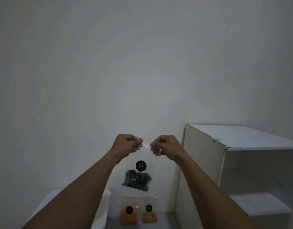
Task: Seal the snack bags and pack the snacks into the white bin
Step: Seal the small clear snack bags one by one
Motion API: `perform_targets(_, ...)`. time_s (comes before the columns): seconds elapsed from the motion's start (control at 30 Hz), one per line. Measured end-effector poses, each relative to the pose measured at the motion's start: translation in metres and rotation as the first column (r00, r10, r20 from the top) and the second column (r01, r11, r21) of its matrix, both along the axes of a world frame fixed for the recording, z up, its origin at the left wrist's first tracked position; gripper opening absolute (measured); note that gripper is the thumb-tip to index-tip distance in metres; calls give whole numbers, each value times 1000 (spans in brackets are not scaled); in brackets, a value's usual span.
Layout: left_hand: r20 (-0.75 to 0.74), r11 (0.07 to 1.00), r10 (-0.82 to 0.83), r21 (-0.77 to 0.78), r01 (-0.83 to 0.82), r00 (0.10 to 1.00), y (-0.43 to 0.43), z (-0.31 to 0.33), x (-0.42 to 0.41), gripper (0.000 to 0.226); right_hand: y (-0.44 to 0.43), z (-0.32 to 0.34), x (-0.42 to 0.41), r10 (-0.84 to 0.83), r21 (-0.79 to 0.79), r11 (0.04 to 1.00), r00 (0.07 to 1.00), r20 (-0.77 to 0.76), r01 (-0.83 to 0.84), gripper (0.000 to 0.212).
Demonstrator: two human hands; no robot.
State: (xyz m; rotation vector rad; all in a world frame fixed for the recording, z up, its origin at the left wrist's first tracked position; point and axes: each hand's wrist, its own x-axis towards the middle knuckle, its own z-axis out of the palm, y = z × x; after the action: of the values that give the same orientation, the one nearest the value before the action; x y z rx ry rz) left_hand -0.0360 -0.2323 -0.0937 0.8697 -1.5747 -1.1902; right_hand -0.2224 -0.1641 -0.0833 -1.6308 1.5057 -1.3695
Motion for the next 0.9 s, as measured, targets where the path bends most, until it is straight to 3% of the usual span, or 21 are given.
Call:
perform_targets(0.17,106,993,118,17,-120,987,3,-4,-11,19,-2,-8,3,-104,-53,993,993,-48,101,10)
perform_targets(0.33,230,924,378,-30,-382,897,7,0,-17,52,2,-11,10,-163,-91,983,985,-61,157,7)
perform_targets(0.43,202,899,383,143,-414,901,7,0,-13,57,5,-13,12,-208,-116,974,970,-124,194,8)
perform_targets(0.5,169,900,344,222,-376,924,7,-2,-10,51,6,-17,13,-239,-137,966,959,-153,219,7)
perform_targets(0.63,-28,914,152,383,-130,988,16,-1,-15,37,4,-24,21,-254,-184,959,942,-219,216,6)
perform_targets(0.77,-117,908,147,410,-87,982,16,4,-14,16,1,-30,26,-254,-186,959,940,-226,214,7)
perform_targets(0.9,-106,921,146,378,-96,984,12,2,-7,12,2,-33,32,-209,-139,973,960,-186,185,10)
